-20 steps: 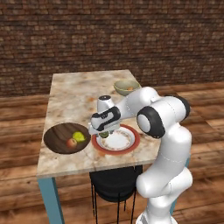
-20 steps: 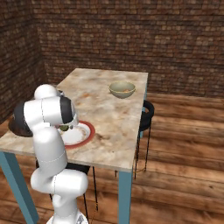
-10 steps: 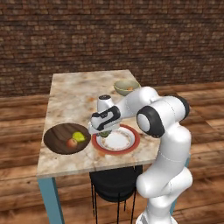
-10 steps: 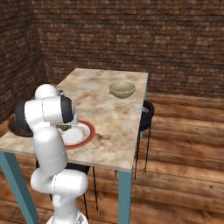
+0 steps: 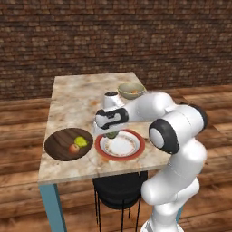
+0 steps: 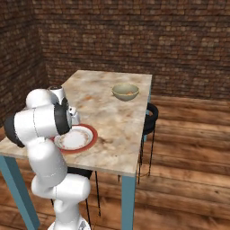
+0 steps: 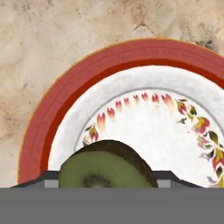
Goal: Take the fruits from the plate on the dining counter and place two fruits in each bowl.
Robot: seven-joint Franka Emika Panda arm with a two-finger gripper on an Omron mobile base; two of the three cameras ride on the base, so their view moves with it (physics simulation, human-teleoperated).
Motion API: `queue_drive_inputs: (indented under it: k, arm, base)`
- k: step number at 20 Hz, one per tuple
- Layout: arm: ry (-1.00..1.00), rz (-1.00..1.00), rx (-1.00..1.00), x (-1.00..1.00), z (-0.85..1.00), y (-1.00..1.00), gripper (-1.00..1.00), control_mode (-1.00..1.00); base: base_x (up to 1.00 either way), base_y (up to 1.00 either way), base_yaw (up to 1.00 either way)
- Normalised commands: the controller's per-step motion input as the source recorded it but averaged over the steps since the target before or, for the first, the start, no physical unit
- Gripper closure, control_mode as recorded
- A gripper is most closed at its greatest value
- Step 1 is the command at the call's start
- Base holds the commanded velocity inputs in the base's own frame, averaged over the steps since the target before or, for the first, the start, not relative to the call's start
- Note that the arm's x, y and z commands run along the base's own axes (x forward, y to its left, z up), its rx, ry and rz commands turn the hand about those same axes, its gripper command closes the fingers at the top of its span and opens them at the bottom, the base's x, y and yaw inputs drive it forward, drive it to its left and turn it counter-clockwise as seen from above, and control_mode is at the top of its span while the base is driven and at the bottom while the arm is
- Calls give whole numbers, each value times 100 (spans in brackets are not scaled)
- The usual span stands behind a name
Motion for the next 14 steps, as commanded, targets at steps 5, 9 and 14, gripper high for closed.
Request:
queue_drive_inputs:
  k: [5, 9, 14]
  arm:
    - [0, -1, 3, -83, 96, -56, 100, -100]
    - [0, -1, 5, -55, 89, -52, 100, -100]
    - [0, 0, 2, -60, 69, -51, 100, -100]
  base:
    - [0, 0, 0]
    - [0, 0, 0]
    - [0, 0, 0]
